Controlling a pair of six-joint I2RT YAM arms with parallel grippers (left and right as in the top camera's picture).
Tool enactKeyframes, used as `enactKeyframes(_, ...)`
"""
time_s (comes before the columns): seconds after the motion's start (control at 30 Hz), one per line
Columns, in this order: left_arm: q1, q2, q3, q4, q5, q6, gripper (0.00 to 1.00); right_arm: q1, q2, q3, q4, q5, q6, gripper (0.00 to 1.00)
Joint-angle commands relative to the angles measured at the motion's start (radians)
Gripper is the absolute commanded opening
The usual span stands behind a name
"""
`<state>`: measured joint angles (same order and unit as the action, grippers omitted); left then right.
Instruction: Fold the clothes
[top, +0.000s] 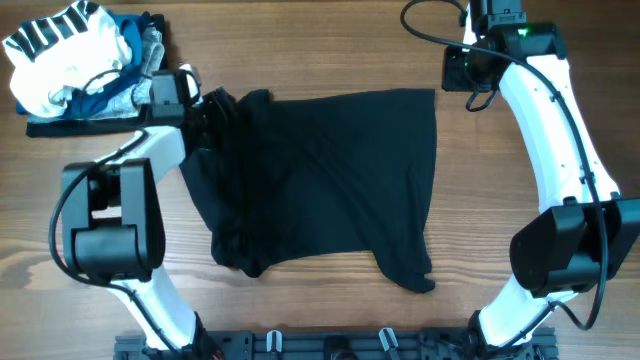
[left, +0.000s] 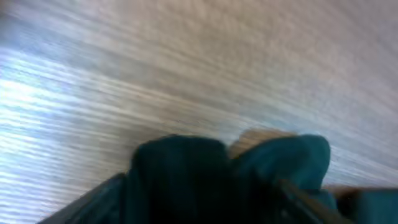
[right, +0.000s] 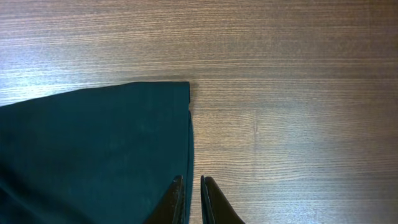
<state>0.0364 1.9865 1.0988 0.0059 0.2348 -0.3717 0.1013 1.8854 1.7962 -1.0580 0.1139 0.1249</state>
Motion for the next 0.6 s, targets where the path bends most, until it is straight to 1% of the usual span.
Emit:
enactKeyframes(0.0, -0.019, 0.05, -0.018, -0.018, 0.027, -0.007, 0.16, 0.002, -0.031, 0.016, -0.012, 0.017, -0.018, 0.09)
enactKeyframes(0.03, -0.018, 0.05, -0.018, -0.021, 0.026, -0.006, 0.04, 0.002, -0.031, 0.016, -0.016, 0.017, -0.018, 0.08)
enactKeyframes(0.1, -0.017, 0.05, -0.018, -0.021, 0.003, -0.03, 0.04, 0.003, -0.031, 0.016, -0.028, -0.007, -0.018, 0.04)
enactKeyframes(0.27, -0.017, 0.04, -0.017, -0.018, -0.016, -0.032, 0.04, 0.003, -0.031, 0.016, -0.03, -0.01, -0.018, 0.04)
enactKeyframes(0.43, -0.017, 0.003, -0.001, 0.024, -0.026, -0.032, 0.04, 0.003, -0.031, 0.016, -0.024, -0.01, -0.018, 0.04)
enactKeyframes(0.47, -0.017, 0.003, -0.001, 0.005, -0.026, -0.032, 0.76, 0.003, -0.031, 0.016, -0.025, -0.01, -0.02, 0.04)
enactKeyframes(0.5, -0.017, 0.003, -0.001, -0.006, -0.025, -0.032, 0.93, 0.003, -0.031, 0.016, -0.024, -0.01, -0.021, 0.04)
enactKeyframes(0.57, -0.017, 0.003, 0.005, -0.002, -0.026, -0.032, 1.0, 0.003, -0.031, 0.016, -0.02, -0.01, -0.021, 0.05)
